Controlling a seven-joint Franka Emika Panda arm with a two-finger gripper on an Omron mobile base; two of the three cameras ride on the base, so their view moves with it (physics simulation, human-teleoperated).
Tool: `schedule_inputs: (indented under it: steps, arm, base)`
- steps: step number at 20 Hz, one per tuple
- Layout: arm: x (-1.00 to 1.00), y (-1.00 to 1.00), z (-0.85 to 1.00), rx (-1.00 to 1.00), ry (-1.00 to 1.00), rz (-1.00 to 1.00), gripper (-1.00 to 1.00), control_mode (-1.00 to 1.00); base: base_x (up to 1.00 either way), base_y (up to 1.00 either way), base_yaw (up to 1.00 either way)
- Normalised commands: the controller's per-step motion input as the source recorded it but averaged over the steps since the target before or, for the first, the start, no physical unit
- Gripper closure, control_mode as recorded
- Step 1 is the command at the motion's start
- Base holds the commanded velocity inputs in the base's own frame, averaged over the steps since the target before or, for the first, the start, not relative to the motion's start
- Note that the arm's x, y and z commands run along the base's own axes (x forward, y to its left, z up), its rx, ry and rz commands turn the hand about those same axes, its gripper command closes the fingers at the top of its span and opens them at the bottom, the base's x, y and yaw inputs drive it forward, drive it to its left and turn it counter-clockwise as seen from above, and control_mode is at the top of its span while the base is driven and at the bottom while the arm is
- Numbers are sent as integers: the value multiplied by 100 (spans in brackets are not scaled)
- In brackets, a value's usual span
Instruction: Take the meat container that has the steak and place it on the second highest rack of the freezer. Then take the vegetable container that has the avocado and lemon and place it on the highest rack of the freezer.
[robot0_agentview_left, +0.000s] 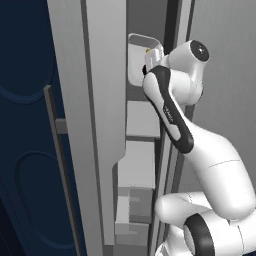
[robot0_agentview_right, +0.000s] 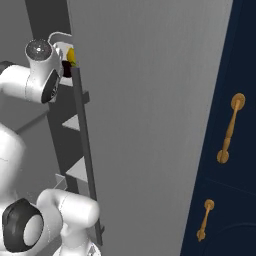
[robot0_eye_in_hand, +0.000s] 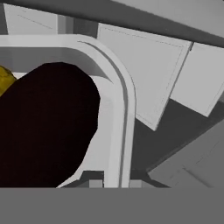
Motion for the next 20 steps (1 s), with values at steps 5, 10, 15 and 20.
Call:
schedule_inputs:
  steps: [5,10,15,20]
  arm:
    - [77,0,4,0,0,0,100,-100]
    - [53,0,5,-2,-2,-1,100,-100]
    - [52,-2,0,-4,0,-2,100,-100]
    - [15,-3,10,-5,-11,0,100,-100]
  base:
    - [0,0,0]
    - [0,0,0]
    - [0,0,0]
    - [0,0,0]
